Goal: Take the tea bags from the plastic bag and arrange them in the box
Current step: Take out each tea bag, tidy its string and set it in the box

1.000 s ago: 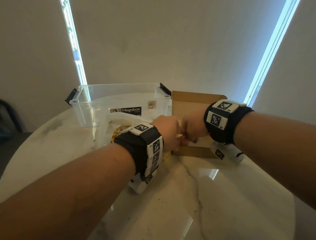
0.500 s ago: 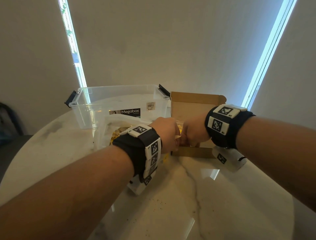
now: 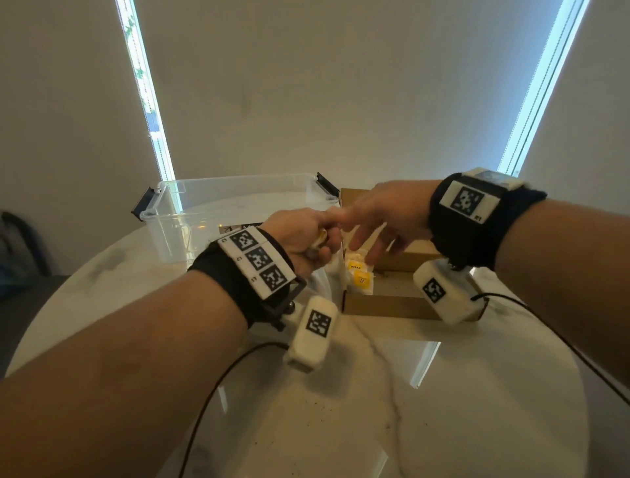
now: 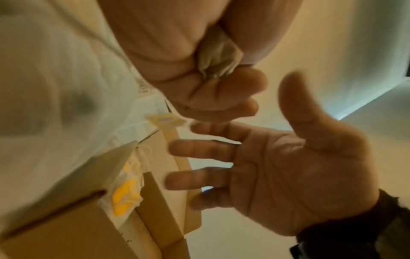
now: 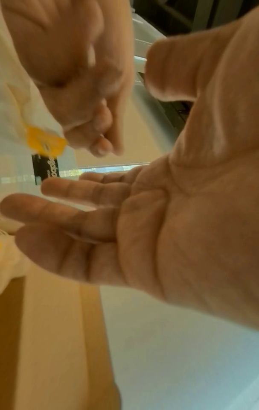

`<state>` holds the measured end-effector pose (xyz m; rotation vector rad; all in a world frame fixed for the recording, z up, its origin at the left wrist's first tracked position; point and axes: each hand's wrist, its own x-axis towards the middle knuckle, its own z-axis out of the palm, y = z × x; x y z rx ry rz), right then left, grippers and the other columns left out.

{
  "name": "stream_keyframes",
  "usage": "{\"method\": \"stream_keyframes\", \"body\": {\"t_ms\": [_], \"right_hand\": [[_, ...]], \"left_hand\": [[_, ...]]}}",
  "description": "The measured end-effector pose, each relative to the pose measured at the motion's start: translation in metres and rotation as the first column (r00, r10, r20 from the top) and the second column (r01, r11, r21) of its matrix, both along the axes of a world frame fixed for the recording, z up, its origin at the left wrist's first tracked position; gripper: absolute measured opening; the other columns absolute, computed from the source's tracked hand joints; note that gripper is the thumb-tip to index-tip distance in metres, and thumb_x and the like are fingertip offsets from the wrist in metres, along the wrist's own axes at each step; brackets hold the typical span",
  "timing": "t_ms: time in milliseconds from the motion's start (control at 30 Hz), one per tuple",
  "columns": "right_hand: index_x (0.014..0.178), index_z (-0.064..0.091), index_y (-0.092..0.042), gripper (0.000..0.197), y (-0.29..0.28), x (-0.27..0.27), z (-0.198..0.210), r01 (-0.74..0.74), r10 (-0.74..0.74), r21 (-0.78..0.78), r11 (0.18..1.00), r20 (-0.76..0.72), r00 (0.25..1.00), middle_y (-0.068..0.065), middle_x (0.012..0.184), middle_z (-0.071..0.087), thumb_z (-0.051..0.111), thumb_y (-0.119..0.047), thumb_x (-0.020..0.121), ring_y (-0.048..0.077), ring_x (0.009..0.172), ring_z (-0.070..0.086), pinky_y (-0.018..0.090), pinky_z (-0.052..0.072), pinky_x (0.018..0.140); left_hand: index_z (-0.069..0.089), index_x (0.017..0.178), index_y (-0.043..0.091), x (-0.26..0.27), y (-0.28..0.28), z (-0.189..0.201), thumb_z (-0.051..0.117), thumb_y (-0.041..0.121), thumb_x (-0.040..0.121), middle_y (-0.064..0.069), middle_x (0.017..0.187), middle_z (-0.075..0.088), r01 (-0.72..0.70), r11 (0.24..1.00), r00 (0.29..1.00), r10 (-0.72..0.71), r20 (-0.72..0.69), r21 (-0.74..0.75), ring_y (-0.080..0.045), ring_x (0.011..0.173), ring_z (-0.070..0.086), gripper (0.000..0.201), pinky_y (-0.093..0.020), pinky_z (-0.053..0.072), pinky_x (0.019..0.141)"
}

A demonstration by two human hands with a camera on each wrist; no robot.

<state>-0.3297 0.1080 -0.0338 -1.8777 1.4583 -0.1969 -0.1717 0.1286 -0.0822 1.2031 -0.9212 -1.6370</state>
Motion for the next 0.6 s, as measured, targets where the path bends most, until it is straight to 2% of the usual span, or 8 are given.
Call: {"method": "stream_keyframes", "body": {"t_ms": [67,100,200,267,367,433,533,600], "right_hand": [[0.136,0.057,-0.016,0.061,0.003,0.002,-0.008,-0.042,0.034,0.109,0.993,0.076,0.997,0.007,0.126,0.067,0.063,-0.054,0.089,0.031,0.104,0.071,0.05,0.052,0.099],[0.137,0.056,-0.015,0.057,0.005,0.001,-0.011,-0.066,0.049,0.128,0.99,0.131,0.99,0.009,0.129,0.065,0.065,-0.046,0.089,0.033,0.107,0.07,0.051,0.052,0.101],[0.125,0.064,-0.008,0.031,0.011,-0.004,-0.013,-0.135,0.093,0.14,0.981,0.273,0.957,0.016,0.117,0.072,0.063,-0.011,0.095,0.038,0.104,0.071,0.051,0.052,0.099],[0.119,0.067,-0.006,0.025,0.012,-0.006,-0.014,-0.145,0.096,0.141,0.979,0.305,0.947,0.016,0.106,0.075,0.062,-0.004,0.094,0.032,0.091,0.073,0.048,0.055,0.091],[0.112,0.07,-0.002,0.02,0.011,-0.008,-0.012,-0.093,0.072,0.065,0.994,0.269,0.96,0.014,0.092,0.075,0.067,-0.005,0.092,0.022,0.074,0.071,0.039,0.058,0.08],[0.105,0.072,-0.001,0.016,0.01,-0.011,-0.007,-0.042,0.038,0.011,0.999,0.256,0.966,0.013,0.086,0.074,0.069,-0.006,0.09,0.02,0.07,0.069,0.039,0.058,0.08],[0.1,0.071,-0.008,0.011,0.011,-0.013,0.002,0.023,-0.008,-0.061,0.998,0.229,0.973,0.01,0.087,0.074,0.07,-0.005,0.089,0.022,0.075,0.07,0.041,0.058,0.081],[0.107,0.069,-0.016,0.024,0.012,-0.009,0.001,0.013,-0.001,-0.081,0.997,0.14,0.99,0.007,0.098,0.074,0.075,-0.01,0.085,0.021,0.083,0.071,0.039,0.058,0.08]], "left_hand": [[0.06,0.113,0.009,-0.001,0.002,0.003,0.059,0.026,0.098,-0.001,0.071,0.055,-0.013,1.0,0.998,0.013,-0.065,0.001,-0.005,0.051,0.051,0.023,-0.014,0.042,0.035],[0.059,0.11,0.008,0.0,0.002,0.004,0.057,0.029,0.1,-0.002,0.069,0.056,-0.015,1.0,0.995,0.016,-0.098,0.006,-0.007,0.052,0.053,0.024,-0.016,0.046,0.038],[0.058,0.102,0.003,0.006,0.002,0.006,0.049,0.034,0.103,-0.009,0.068,0.064,-0.042,0.999,0.977,0.043,-0.209,0.008,-0.013,0.058,0.064,0.032,-0.019,0.055,0.048],[0.058,0.104,0.001,0.011,0.004,0.008,0.049,0.033,0.103,-0.013,0.074,0.068,-0.048,0.999,0.958,0.045,-0.283,-0.003,-0.016,0.065,0.068,0.033,-0.02,0.058,0.053],[0.058,0.105,-0.002,0.016,0.01,0.01,0.053,0.031,0.101,-0.019,0.08,0.071,-0.053,0.998,0.935,0.042,-0.352,-0.02,-0.022,0.072,0.072,0.034,-0.024,0.059,0.067],[0.058,0.106,-0.005,0.018,0.014,0.01,0.052,0.028,0.101,-0.023,0.082,0.073,-0.057,0.998,0.925,0.046,-0.378,-0.018,-0.027,0.073,0.074,0.034,-0.028,0.058,0.073],[0.058,0.11,-0.006,0.018,0.018,0.01,0.052,0.021,0.1,-0.026,0.084,0.073,-0.078,0.997,0.894,0.064,-0.443,-0.014,-0.031,0.074,0.075,0.03,-0.031,0.06,0.073],[0.058,0.112,-0.007,0.016,0.021,0.012,0.052,0.014,0.097,-0.026,0.091,0.073,-0.07,0.997,0.875,0.044,-0.482,-0.037,-0.031,0.075,0.075,0.026,-0.03,0.06,0.071]]}}
